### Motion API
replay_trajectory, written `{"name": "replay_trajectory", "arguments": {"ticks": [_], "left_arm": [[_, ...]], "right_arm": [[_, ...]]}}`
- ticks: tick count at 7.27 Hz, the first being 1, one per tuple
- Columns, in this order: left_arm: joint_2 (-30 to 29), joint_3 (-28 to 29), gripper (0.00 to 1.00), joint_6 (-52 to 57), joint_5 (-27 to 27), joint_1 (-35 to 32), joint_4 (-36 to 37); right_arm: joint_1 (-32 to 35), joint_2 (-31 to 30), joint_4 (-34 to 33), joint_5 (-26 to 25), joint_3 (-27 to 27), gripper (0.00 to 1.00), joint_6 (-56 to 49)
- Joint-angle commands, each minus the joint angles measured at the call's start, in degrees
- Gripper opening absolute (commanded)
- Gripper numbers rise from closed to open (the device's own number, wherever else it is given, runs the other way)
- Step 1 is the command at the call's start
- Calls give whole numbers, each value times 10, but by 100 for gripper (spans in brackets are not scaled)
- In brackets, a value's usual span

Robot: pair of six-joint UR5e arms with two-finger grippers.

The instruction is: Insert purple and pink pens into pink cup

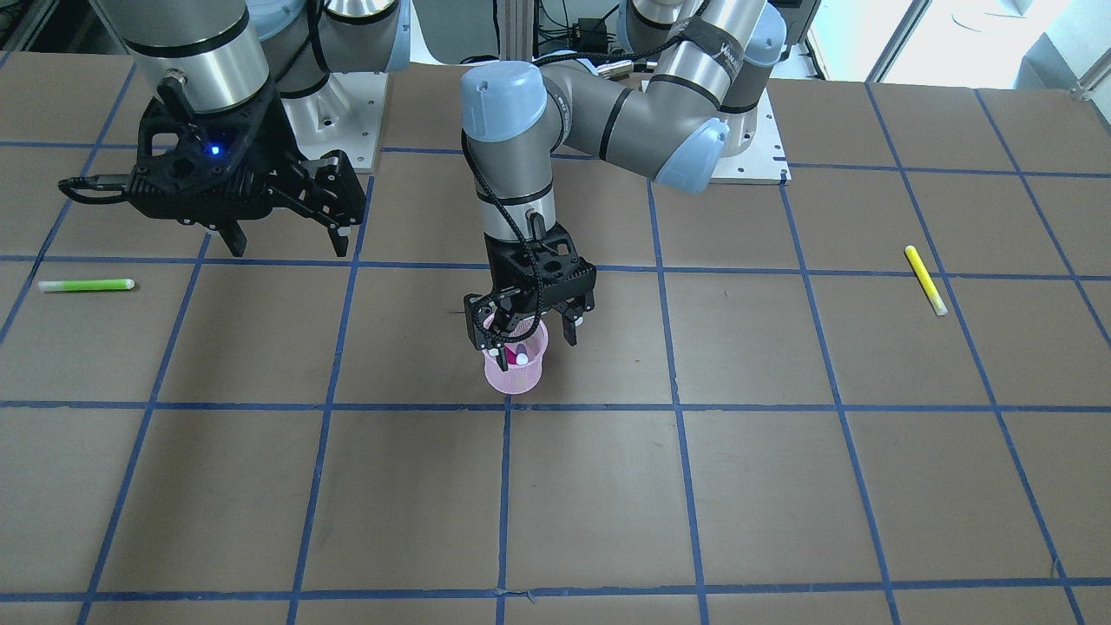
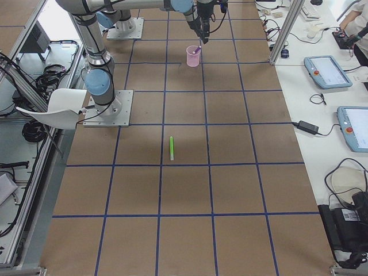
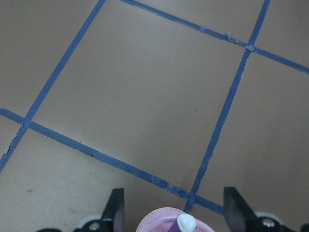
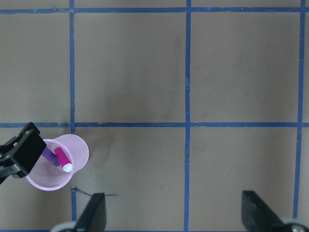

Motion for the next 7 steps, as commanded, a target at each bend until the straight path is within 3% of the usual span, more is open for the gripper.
{"name": "replay_trajectory", "arguments": {"ticks": [1, 3, 4, 6, 7], "left_arm": [[14, 28, 100, 93, -12, 34, -35], [38, 88, 100, 163, -105, 121, -181], [56, 109, 100, 237, -124, 158, -252], [102, 120, 100, 400, -123, 244, -358], [133, 121, 100, 409, -121, 275, -400]], "right_arm": [[0, 0, -1, 1, 0, 100, 0], [0, 0, -1, 1, 0, 100, 0], [0, 0, -2, 1, 0, 100, 0], [0, 0, -3, 0, 0, 100, 0], [0, 0, -3, 1, 0, 100, 0]]}}
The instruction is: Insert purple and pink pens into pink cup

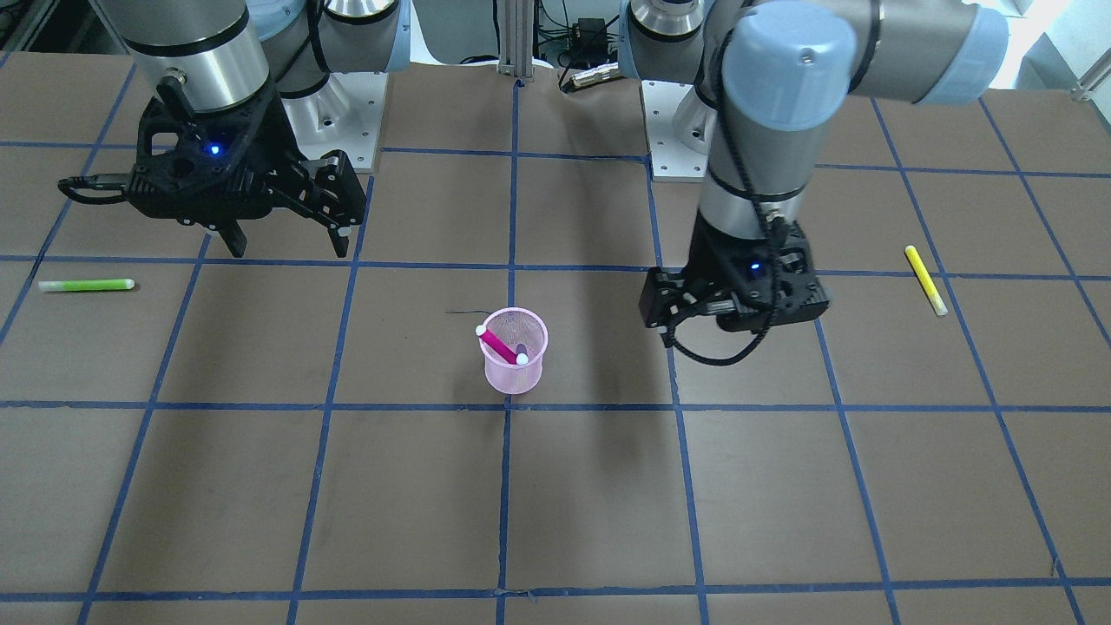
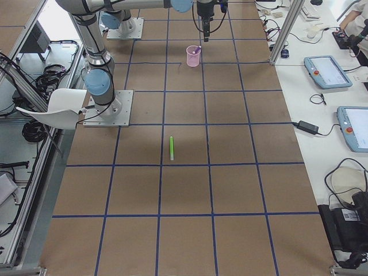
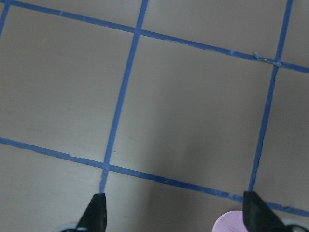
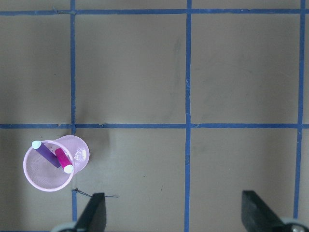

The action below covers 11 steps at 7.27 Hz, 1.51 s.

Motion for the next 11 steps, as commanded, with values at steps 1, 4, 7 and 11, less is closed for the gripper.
{"name": "replay_trajectory", "arguments": {"ticks": [1, 4, 7, 11], "left_arm": [[61, 3, 100, 41, -4, 45, -106], [103, -10, 100, 50, -5, 53, -119], [109, -33, 100, 164, -6, 54, -106], [116, -32, 100, 157, -38, 58, -112]], "right_arm": [[0, 0, 0, 0, 0, 100, 0], [0, 0, -1, 0, 0, 100, 0], [0, 0, -2, 0, 0, 100, 0], [0, 0, -2, 0, 0, 100, 0]]}}
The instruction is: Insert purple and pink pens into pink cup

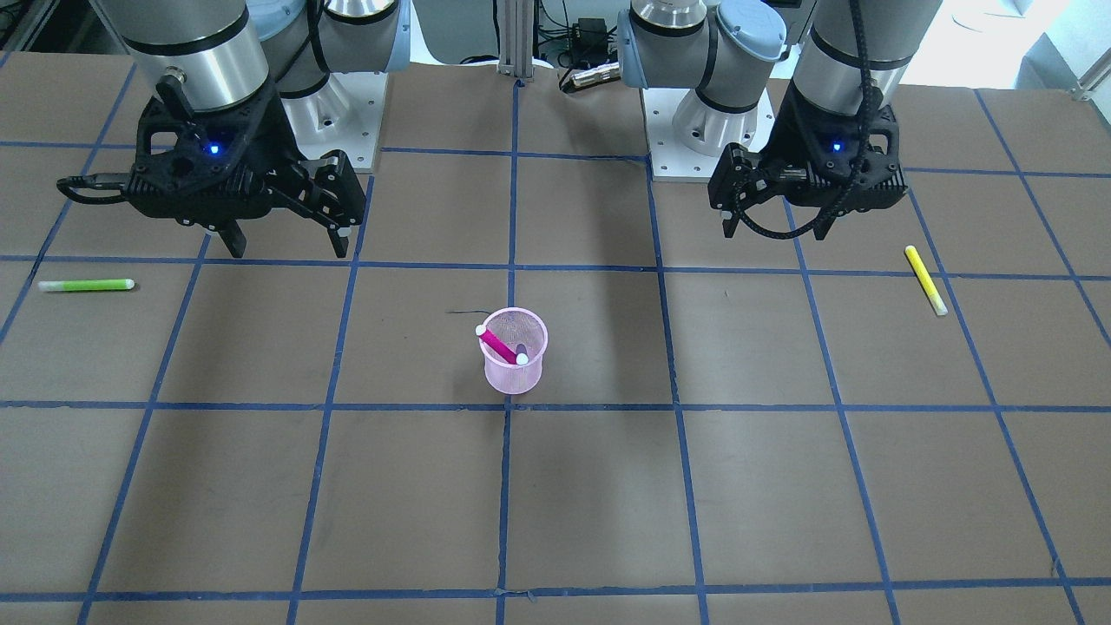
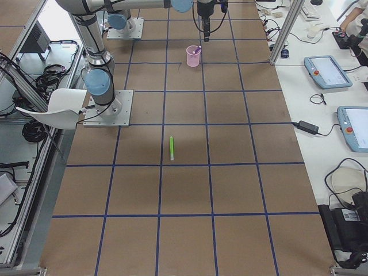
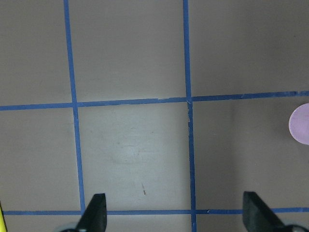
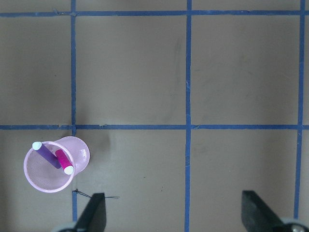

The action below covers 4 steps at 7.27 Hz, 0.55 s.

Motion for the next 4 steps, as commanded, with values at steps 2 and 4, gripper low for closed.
{"name": "replay_trajectory", "arguments": {"ticks": [2, 4], "left_arm": [[8, 0, 100, -12, -3, 1, -8], [13, -2, 100, -11, -3, 6, -19]], "right_arm": [[0, 0, -1, 0, 0, 100, 0], [0, 0, -1, 0, 0, 100, 0]]}}
